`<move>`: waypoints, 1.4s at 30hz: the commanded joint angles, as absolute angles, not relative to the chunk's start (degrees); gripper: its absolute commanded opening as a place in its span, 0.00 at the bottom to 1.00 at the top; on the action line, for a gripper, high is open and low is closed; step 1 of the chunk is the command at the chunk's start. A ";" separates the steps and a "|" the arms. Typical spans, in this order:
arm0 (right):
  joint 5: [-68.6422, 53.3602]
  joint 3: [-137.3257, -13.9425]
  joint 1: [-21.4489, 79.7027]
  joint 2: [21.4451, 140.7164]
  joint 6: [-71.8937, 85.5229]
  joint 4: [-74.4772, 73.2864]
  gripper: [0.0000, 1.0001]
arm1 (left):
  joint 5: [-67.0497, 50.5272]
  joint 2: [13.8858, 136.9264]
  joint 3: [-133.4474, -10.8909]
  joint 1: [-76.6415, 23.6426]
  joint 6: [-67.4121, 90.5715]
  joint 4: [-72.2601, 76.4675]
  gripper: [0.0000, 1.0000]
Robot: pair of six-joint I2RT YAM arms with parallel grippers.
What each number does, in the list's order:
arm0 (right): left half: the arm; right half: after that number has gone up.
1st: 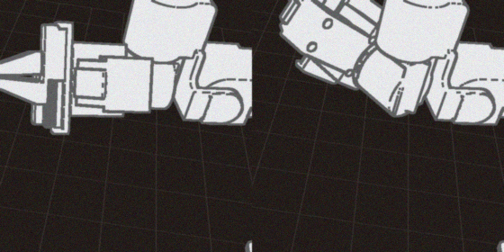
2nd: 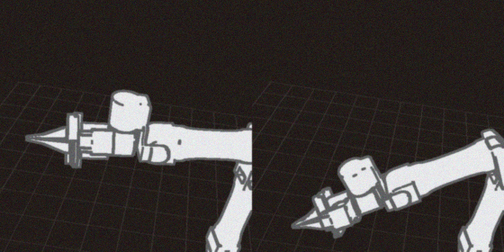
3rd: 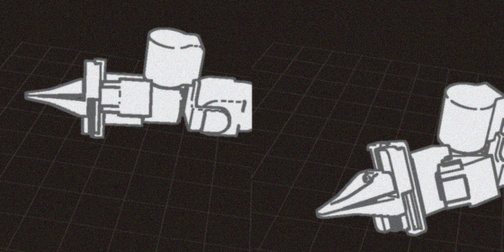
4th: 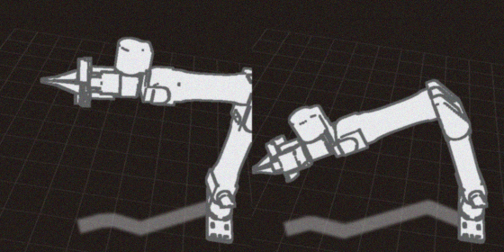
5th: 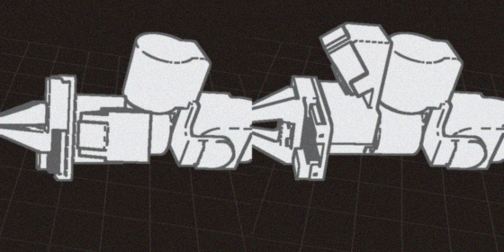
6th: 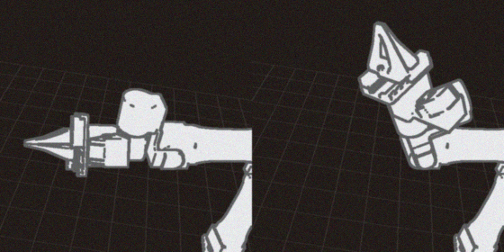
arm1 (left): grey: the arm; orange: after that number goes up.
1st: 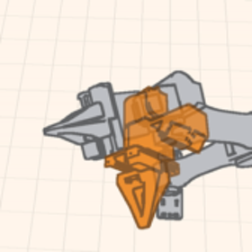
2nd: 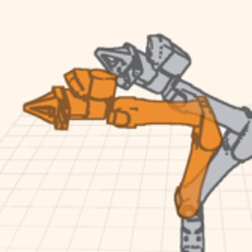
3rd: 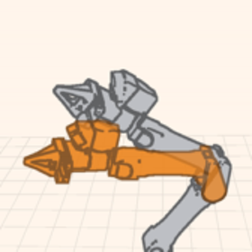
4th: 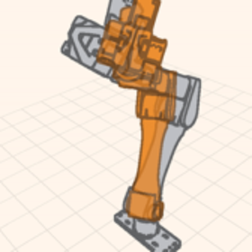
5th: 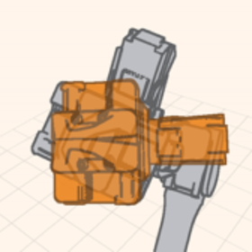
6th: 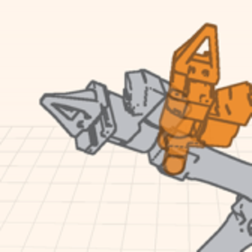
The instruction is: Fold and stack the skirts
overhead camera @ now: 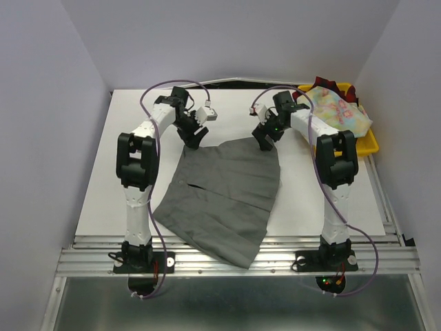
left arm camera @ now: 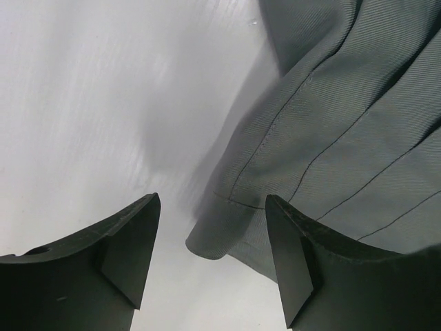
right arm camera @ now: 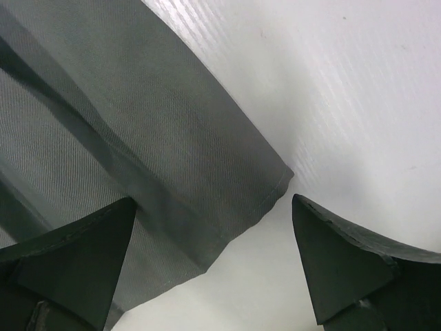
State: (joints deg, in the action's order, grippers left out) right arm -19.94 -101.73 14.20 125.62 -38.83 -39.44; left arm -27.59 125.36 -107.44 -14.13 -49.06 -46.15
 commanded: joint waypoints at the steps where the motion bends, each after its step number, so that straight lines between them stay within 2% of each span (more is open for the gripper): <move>1: -23.72 -102.93 13.80 125.86 -43.41 -36.47 1.00 | -26.11 125.59 -109.78 -13.97 -51.76 -47.37 0.74; 5: -26.98 -101.69 13.80 125.95 -46.84 -41.11 0.99 | -25.75 126.12 -108.02 -13.97 -52.82 -47.20 0.74; 7: -28.65 -101.95 13.80 126.73 -48.95 -44.99 0.92 | -25.49 126.38 -107.05 -13.97 -53.08 -46.93 0.72; 8: -28.91 -102.13 13.80 127.00 -49.39 -46.13 0.83 | -25.40 126.65 -106.88 -13.97 -53.35 -47.11 0.71; 13: -26.03 -102.22 13.80 128.58 -49.40 -46.50 0.57 | -25.22 127.35 -106.00 -13.97 -52.91 -45.97 0.58; 14: -25.49 -103.00 13.80 129.19 -48.96 -46.41 0.53 | -25.49 127.44 -105.91 -13.97 -52.56 -45.62 0.50; 15: -24.88 -103.44 13.80 129.63 -48.52 -46.15 0.42 | -25.58 127.44 -105.82 -13.97 -52.30 -45.44 0.45; 16: -23.65 -103.97 13.80 129.90 -47.91 -45.53 0.37 | -25.66 127.18 -105.65 -13.97 -52.29 -45.27 0.37; 17: -22.95 -104.67 13.80 130.25 -47.03 -45.18 0.32 | -25.75 127.00 -105.38 -13.97 -52.03 -45.00 0.34; 18: -21.98 -105.98 13.80 130.95 -46.24 -44.22 0.19 | -26.01 126.65 -104.60 -13.97 -51.94 -44.56 0.31; 21: -19.25 -109.06 13.80 132.10 -44.04 -42.46 0.01 | -27.07 125.07 -103.36 -13.89 -52.21 -44.56 0.20; 25: -17.41 -115.39 13.80 133.85 -41.14 -40.44 0.01 | -28.04 123.23 -102.57 -12.92 -50.90 -43.77 0.01; 34: -11.26 -130.95 13.80 134.74 -37.27 -34.90 0.01 | -29.88 121.12 -111.62 -6.95 -44.74 -40.26 0.00; 42: -11.51 -129.73 13.80 127.19 -38.05 -31.38 0.01 | -28.92 111.72 -104.51 -6.68 -45.79 -33.77 0.00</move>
State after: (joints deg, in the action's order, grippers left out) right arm -15.51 -129.93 15.18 134.17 -37.65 -36.34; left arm -30.85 119.90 -107.31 -7.53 -45.65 -36.07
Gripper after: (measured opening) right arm 0.021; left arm 0.037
